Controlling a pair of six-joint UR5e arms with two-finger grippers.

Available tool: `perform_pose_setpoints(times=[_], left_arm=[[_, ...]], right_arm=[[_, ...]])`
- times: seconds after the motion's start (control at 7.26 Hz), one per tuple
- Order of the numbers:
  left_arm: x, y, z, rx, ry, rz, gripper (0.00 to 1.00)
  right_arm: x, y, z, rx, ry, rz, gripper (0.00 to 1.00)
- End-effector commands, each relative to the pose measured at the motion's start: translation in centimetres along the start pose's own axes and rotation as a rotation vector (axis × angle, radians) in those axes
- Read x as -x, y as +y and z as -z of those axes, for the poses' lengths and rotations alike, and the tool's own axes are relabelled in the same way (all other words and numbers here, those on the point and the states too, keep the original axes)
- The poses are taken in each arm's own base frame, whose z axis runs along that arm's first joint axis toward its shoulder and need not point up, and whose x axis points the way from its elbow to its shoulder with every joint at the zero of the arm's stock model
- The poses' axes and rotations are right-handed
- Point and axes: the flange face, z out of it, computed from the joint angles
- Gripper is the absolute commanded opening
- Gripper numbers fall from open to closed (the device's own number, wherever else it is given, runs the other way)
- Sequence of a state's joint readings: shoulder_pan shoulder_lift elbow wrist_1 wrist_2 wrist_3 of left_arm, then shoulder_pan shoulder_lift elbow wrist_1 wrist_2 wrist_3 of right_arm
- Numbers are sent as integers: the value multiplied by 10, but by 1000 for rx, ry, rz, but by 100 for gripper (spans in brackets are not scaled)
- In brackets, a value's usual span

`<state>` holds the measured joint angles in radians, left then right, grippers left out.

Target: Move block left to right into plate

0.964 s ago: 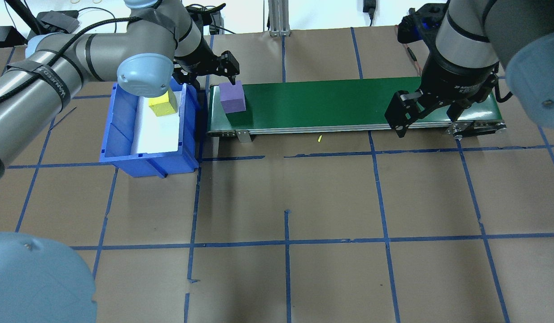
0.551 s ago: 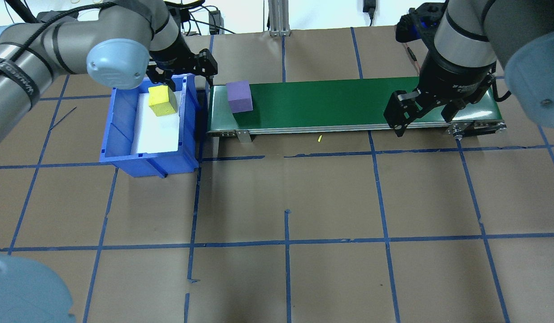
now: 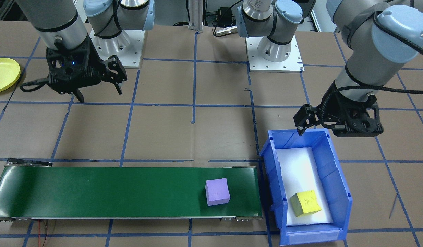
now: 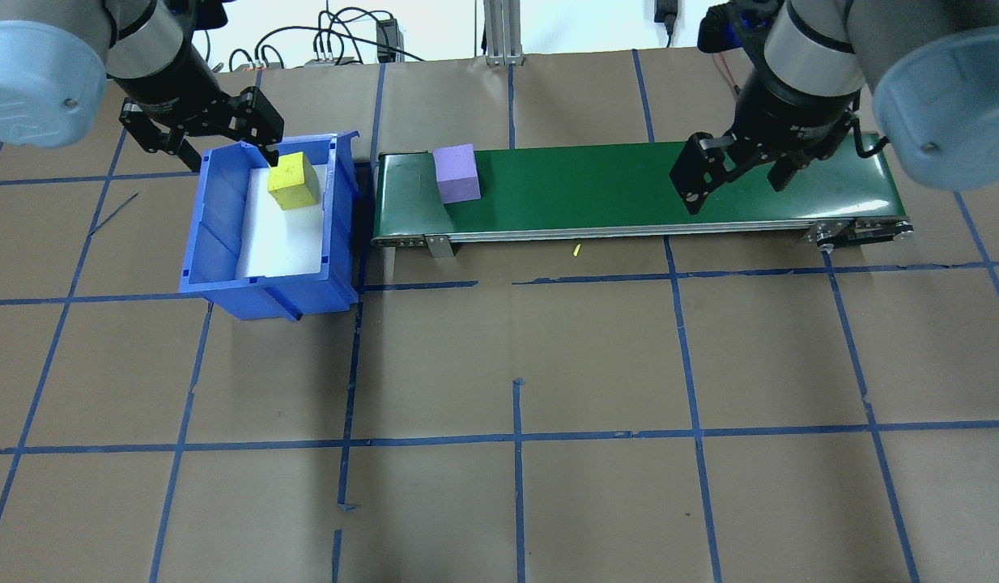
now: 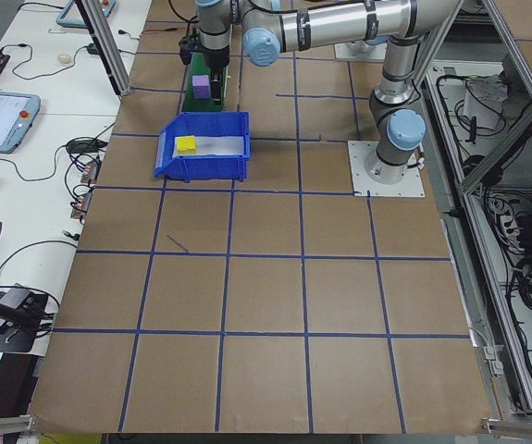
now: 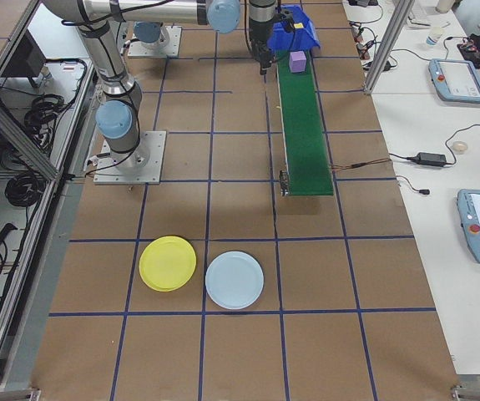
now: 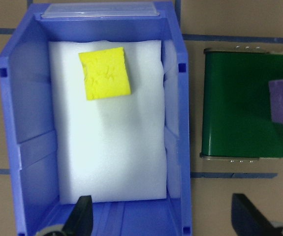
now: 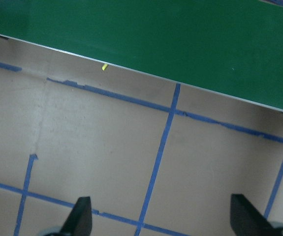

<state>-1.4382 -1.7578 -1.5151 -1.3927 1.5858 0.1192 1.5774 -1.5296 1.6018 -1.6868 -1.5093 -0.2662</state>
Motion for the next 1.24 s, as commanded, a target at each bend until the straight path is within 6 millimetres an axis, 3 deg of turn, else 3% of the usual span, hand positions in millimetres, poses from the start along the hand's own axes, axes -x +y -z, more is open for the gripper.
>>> perform_pose_setpoints(times=[0.0, 0.14, 0.41, 0.69, 0.83, 1.1], left_arm=[[23, -66, -51, -70, -56, -4, 100], [25, -92, -82, -65, -47, 1, 100], [25, -108, -106, -91, -41, 15, 100], [24, -120, -145, -102, -7, 15, 100], [19, -122, -144, -123, 32, 39, 100], [17, -130, -174, -126, 71, 52, 99]], right_arm=[[-29, -54, -37, -47, -81, -13, 100], [-43, -81, -66, -72, -152, -34, 100], [-60, -124, -120, -69, -170, -103, 100], [-63, -128, -158, -37, -183, -154, 100], [-61, -123, -169, -19, -191, -200, 100], [-52, -121, -178, -10, -283, -304, 100]])
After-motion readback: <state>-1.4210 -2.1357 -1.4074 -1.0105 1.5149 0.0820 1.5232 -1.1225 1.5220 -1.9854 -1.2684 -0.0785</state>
